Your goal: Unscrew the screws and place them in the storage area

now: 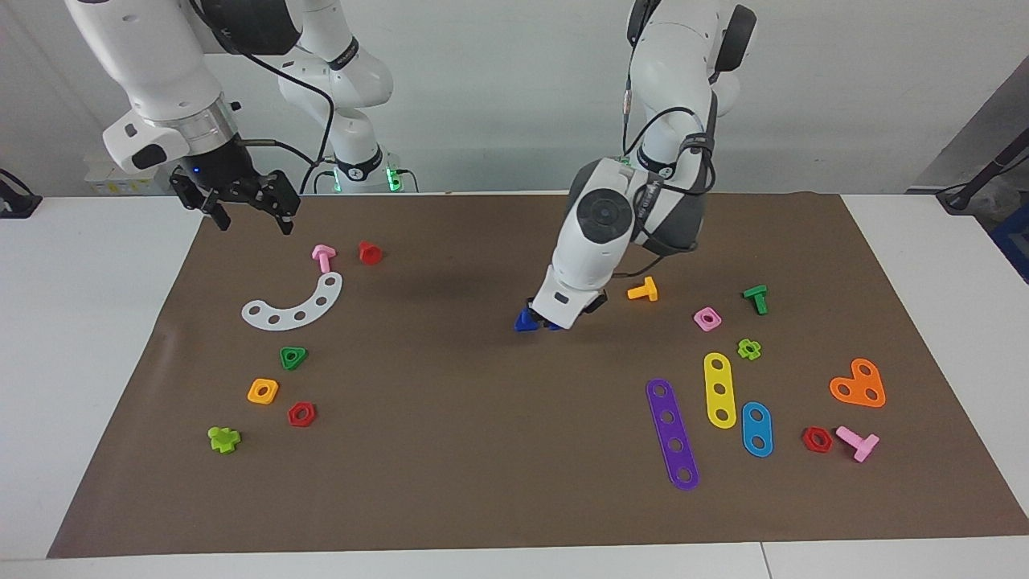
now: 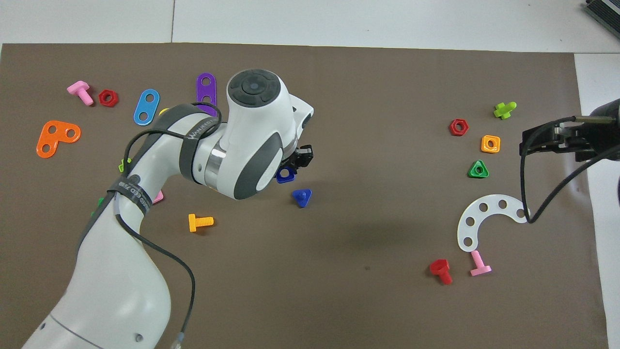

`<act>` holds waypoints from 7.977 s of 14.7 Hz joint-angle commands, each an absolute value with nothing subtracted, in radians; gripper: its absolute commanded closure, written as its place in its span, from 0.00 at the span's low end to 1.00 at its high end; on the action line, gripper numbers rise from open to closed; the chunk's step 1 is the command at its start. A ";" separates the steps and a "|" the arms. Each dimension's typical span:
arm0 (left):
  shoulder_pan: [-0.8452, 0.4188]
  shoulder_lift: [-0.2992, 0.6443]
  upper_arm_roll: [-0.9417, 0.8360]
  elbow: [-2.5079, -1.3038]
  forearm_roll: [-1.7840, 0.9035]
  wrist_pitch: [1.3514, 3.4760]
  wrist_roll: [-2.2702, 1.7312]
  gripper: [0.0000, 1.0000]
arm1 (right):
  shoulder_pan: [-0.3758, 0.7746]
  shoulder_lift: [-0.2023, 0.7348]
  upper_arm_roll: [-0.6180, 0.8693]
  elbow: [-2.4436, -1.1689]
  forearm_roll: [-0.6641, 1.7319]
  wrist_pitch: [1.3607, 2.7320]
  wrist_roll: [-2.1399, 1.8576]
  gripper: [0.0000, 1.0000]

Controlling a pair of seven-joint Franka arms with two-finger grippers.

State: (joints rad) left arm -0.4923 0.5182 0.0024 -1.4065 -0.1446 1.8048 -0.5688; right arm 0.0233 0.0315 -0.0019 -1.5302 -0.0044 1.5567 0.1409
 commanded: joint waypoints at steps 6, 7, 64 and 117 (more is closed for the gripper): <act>-0.262 0.503 0.008 -1.526 -0.121 1.746 -0.120 0.87 | 0.029 0.012 0.015 -1.557 0.020 1.574 0.120 0.01; -0.259 0.483 0.008 -1.581 -0.094 1.762 -0.095 0.87 | 0.060 0.012 0.017 -1.559 0.020 1.580 0.129 0.01; 0.031 -0.087 -0.003 -1.740 -0.012 1.795 0.037 0.00 | 0.540 0.275 0.014 -1.888 -0.107 2.336 0.736 1.00; 0.044 -0.100 0.005 -1.755 0.046 1.721 0.097 0.00 | 0.044 0.002 0.017 -1.611 0.002 1.611 0.107 0.00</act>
State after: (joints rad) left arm 0.0446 -0.0880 0.0041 -1.7466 0.0199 1.7311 0.0892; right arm 0.0578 -0.0009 0.0126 -1.6207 -0.0250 1.6145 0.1437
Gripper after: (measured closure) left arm 0.000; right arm 0.000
